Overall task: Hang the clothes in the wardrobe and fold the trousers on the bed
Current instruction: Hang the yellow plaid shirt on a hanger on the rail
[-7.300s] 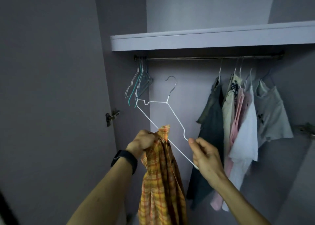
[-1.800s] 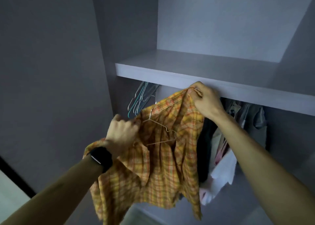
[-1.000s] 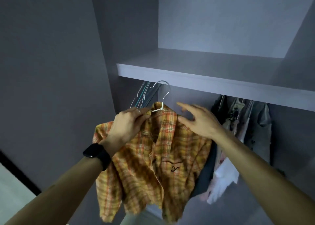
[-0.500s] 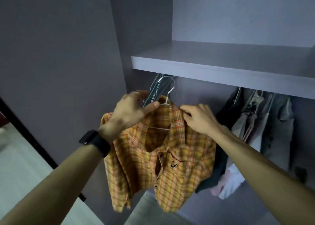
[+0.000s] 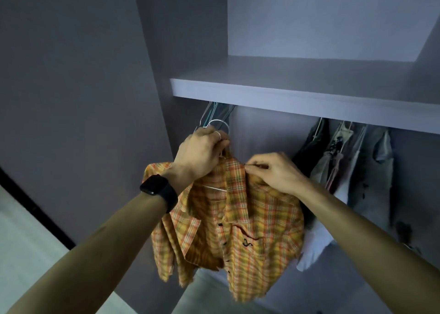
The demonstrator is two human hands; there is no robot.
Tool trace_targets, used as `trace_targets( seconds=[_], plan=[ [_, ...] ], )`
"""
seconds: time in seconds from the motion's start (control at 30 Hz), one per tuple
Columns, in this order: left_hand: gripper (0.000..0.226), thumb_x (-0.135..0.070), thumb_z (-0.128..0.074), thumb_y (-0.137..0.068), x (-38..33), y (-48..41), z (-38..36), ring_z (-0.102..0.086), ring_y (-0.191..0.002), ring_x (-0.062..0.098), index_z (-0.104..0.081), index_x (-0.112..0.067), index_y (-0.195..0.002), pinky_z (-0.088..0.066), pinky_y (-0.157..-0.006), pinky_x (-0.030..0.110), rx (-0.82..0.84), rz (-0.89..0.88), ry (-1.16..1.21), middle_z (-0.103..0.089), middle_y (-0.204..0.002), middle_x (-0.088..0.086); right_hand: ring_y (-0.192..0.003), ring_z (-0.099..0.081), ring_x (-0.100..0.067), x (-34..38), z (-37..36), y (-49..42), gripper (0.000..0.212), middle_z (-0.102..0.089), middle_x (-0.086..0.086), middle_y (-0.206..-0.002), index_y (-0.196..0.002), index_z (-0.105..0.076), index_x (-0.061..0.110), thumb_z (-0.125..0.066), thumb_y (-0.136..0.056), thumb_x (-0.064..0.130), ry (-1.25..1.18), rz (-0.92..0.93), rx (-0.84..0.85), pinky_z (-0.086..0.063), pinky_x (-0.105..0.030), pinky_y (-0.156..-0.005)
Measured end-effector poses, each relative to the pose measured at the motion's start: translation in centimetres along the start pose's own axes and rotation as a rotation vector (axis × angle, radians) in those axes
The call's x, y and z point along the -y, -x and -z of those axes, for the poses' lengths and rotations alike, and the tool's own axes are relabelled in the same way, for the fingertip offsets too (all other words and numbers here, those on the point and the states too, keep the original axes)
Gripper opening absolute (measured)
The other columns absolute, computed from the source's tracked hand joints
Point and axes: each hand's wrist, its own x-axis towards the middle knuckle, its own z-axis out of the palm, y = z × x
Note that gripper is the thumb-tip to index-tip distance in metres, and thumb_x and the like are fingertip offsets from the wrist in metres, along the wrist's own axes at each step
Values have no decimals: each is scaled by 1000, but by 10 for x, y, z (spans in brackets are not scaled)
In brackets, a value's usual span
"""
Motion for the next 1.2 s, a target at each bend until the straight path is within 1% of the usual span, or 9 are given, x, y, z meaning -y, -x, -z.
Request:
trace_targets(
  seconds=[0.1,0.17,0.23,0.4,0.53,0.63,0.77,0.93,1.2],
  plan=[
    [25,-36,-47,-104,-1,3,0,-57,-109,19,-67,-24,-113,-52,-83,41,6,-52,-58,-60,-112,-6,-71,-65,7,-5,12,-2,12,-70,27,-75,-92,-76,25,-66,-98,28,-86,-60,74,-44,-7,-65],
    [25,-34,-48,-104,-3,6,-2,-57,-107,23,-67,-20,-111,-52,-83,44,-20,-99,-96,-61,-111,-3,-66,-63,4,-13,17,-4,13,-68,23,-69,-90,-73,25,-64,-99,24,-143,-95,-27,-45,-11,-65],
    [25,-33,-48,-104,-5,6,-3,-59,-105,26,-68,-19,-110,-51,-83,43,-46,-127,-137,-62,-110,-2,-84,-68,-4,-19,16,-3,13,-71,19,-84,-94,-75,25,-63,-99,25,-66,-131,-91,-51,-22,-78],
    [26,-33,-50,-104,-14,-1,-7,-62,-105,26,-69,-20,-115,-51,-79,40,-169,-70,-158,-64,-113,-3,-106,-63,-1,-10,8,2,33,-73,16,-115,-121,-72,29,-55,-100,48,-23,-146,-117,-50,-23,-92],
    [20,-31,-55,-101,-23,0,-17,-67,-92,28,-71,-18,-105,-53,-70,39,-167,-117,-235,-69,-98,-1,-87,-69,-1,-5,-2,5,24,-77,11,-98,-108,-78,21,-66,-96,38,45,-2,-51,-54,-23,-80],
    [6,-20,-72,-90,-22,2,-18,-67,-71,28,-68,-16,-88,-53,-59,35,-197,-199,-287,-69,-77,0,-80,-68,-2,-11,-3,3,22,-75,12,-89,-103,-79,14,-64,-99,29,-35,-55,-133,-53,-27,-78],
    [14,-19,-82,-79,-25,0,-23,-65,-58,22,-68,-21,-79,-49,-53,27,-181,-212,-355,-67,-65,-7,-81,-68,-2,-15,9,0,20,-76,10,-88,-98,-79,15,-65,-99,29,-31,-97,-226,-53,-25,-77],
    [12,-26,-61,-96,-24,-9,-34,-71,-82,30,-68,-25,-106,-50,-66,34,-121,-115,-298,-74,-96,-4,-76,-64,5,-3,-5,6,20,-78,9,-95,-106,-79,20,-73,-92,33,62,-25,-123,-49,-10,-73],
    [26,-50,-48,-102,-8,-1,-80,-70,-91,24,-69,-38,-112,-42,-63,30,-20,5,-63,-75,-101,-7,-90,-67,-22,-7,-36,24,24,-72,-4,-94,-108,-70,14,-56,-102,33,216,-214,33,-52,-36,-77]
  ],
)
